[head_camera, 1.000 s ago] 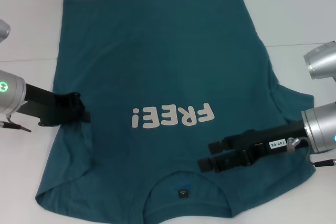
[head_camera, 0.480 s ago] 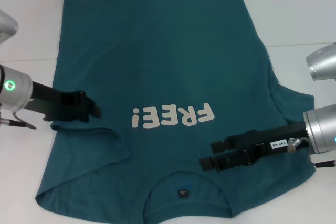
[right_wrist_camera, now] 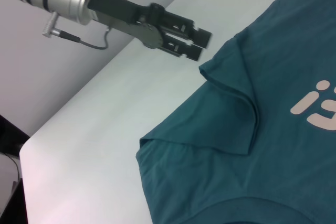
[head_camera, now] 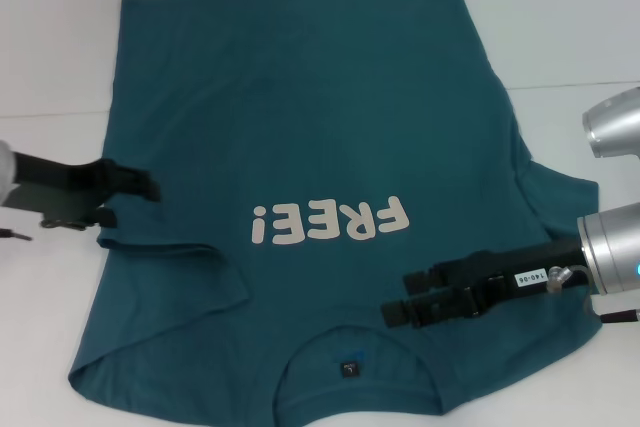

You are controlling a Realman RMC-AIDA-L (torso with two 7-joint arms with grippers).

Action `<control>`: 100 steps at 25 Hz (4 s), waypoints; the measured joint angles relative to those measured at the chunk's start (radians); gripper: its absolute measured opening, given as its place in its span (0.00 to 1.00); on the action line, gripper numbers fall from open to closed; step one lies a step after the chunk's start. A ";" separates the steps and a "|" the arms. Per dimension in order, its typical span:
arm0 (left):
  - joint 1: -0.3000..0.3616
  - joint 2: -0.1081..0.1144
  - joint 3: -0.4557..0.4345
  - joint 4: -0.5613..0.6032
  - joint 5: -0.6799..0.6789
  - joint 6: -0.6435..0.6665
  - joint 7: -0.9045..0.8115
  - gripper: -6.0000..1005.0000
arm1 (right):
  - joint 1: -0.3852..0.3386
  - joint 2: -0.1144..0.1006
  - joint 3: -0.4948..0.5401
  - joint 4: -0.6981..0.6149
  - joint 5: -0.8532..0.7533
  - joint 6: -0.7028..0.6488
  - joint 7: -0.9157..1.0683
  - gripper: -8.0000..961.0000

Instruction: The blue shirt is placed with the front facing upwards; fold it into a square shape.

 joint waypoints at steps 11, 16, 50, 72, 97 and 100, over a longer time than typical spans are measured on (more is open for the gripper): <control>0.038 0.025 -0.071 -0.090 0.005 -0.068 -0.007 0.73 | -0.003 -0.001 0.001 0.000 0.003 0.005 -0.003 0.95; 0.033 0.026 -0.067 -0.137 0.005 -0.116 -0.003 0.73 | -0.004 -0.001 0.002 0.000 0.003 0.005 -0.002 0.95; 0.197 0.020 -0.090 -0.023 -0.508 0.163 0.450 0.72 | -0.007 -0.001 0.124 -0.001 0.055 0.012 0.001 0.94; 0.378 -0.052 -0.163 0.178 -0.490 0.450 0.865 0.72 | -0.103 -0.345 0.177 -0.064 -0.048 -0.018 0.635 0.94; 0.347 -0.063 -0.158 0.176 -0.489 0.417 0.839 0.72 | -0.042 -0.218 0.235 0.063 -0.206 0.249 0.631 0.94; 0.348 -0.063 -0.160 0.176 -0.490 0.417 0.839 0.72 | -0.011 -0.220 0.233 0.090 -0.247 0.263 0.644 0.94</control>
